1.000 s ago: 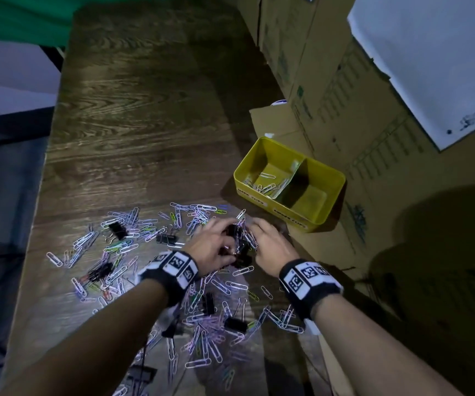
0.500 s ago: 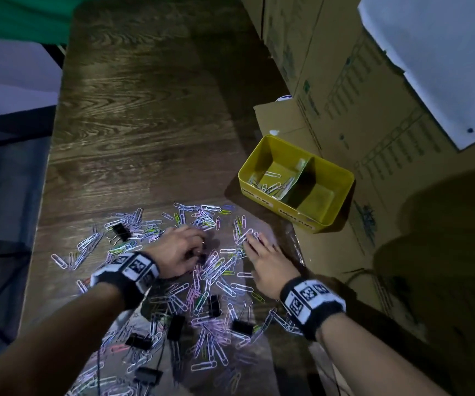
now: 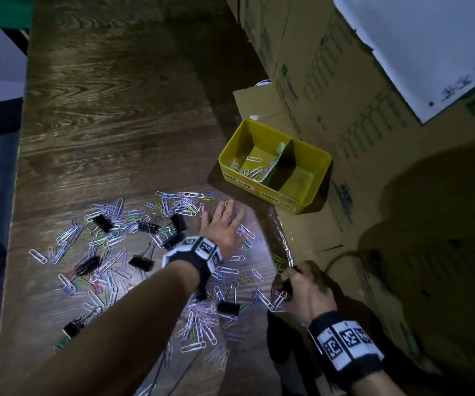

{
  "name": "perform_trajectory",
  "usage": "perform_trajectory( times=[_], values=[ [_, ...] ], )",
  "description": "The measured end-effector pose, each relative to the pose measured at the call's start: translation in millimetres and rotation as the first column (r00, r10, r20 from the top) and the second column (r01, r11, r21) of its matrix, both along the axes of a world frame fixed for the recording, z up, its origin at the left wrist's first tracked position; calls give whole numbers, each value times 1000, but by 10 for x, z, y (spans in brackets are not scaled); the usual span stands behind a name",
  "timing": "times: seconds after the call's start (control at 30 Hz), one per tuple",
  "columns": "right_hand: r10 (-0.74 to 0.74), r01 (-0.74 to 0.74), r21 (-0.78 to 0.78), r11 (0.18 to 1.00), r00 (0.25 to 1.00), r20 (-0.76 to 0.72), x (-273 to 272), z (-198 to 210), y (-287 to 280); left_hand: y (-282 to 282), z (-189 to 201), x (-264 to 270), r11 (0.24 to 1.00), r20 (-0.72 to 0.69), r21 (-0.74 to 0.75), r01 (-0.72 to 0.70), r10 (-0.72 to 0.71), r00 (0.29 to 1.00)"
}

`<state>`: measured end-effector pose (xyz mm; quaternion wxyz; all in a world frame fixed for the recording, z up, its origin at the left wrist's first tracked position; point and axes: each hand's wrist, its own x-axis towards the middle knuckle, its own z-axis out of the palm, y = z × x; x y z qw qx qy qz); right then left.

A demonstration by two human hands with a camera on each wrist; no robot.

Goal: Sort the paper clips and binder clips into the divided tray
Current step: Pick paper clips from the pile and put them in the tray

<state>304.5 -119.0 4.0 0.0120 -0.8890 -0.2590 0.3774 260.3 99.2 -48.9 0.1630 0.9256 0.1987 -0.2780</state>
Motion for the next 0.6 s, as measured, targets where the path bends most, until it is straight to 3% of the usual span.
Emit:
perform_trajectory(
  times=[0.07,0.17,0.27,0.33,0.4,0.47,0.53,0.6],
  values=[
    [-50,51,41,998,998,-24,-12,-93,-77,-222,-27,-118,1000,12,-27,-2,2,1000],
    [-65,58,161,985,997,36,49,-213,-148,-522,26,-329,989,55,-77,127,-123,991],
    [-30,8,219,976,995,99,233,-226,-121,-701,92,-564,981,157,-24,194,-188,969],
    [-91,55,263,963,988,128,349,-210,-53,-763,140,-762,972,235,44,232,-235,943],
    [-199,128,340,932,963,183,433,-228,7,-820,167,-957,950,208,76,301,-311,928],
    [-230,155,333,930,953,199,471,-231,34,-846,117,-1125,933,177,88,349,-359,916],
    [-164,106,272,956,966,202,490,-199,18,-783,91,-1229,928,173,122,351,-368,913],
    [-97,21,242,970,947,306,428,-139,-35,-693,106,-1329,927,215,165,335,-366,906]
  ],
)
